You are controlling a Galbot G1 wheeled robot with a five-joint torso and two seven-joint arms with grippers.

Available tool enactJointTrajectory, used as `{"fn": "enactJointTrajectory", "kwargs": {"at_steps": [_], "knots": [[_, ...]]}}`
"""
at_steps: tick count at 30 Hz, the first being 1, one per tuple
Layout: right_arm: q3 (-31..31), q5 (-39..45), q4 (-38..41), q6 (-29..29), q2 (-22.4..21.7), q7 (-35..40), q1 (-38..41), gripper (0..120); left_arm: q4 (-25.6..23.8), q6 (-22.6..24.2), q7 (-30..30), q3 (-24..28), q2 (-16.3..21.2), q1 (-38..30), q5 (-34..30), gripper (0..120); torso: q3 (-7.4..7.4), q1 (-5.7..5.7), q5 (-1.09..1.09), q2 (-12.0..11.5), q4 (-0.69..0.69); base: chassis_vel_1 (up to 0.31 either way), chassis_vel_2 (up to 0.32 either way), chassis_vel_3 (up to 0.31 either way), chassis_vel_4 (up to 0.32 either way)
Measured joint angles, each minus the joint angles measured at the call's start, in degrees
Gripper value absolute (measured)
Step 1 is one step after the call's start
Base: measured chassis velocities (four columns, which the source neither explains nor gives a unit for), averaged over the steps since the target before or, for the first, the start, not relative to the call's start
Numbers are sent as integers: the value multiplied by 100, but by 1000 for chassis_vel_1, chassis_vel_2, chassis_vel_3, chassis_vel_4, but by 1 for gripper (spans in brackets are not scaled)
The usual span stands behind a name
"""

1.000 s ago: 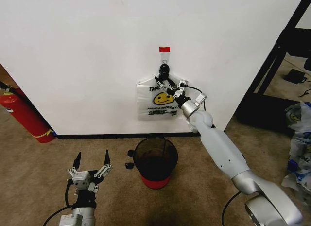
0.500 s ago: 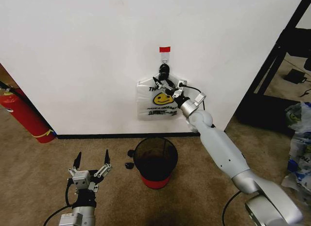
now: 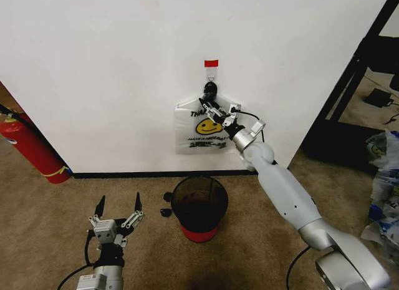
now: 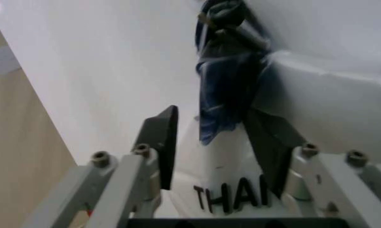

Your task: Pick up the garbage bag from the wall and place it over the trash bin.

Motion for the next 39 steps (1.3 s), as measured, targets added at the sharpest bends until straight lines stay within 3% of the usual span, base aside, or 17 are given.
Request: {"fn": "enactJointTrajectory", "kwargs": {"at_steps": [4,6,8,11,23,39], "knots": [[9,23,32,0,-57,9,-32,23,108,-65,2,15,83,-2,53,100,0,0,-1,0,0,0,0,0,0],[8,23,34,0,-60,9,-33,23,108,-66,3,16,87,-2,54,100,0,0,-1,0,0,0,0,0,0],[5,17,80,0,-87,15,-76,8,88,-66,13,37,82,6,54,100,0,0,-1,0,-1,0,0,0,0],[28,-41,107,20,-87,9,-120,0,42,-65,30,47,74,87,-1,100,0,1,0,0,0,0,0,0,0],[132,-9,282,83,-136,95,-276,0,39,-30,21,25,75,14,-150,100,0,1,0,0,-1,0,0,0,0],[226,5,1817,106,-848,229,-1390,0,53,-2,-13,85,96,-18,-151,100,0,0,0,0,0,0,0,0,0]]}}
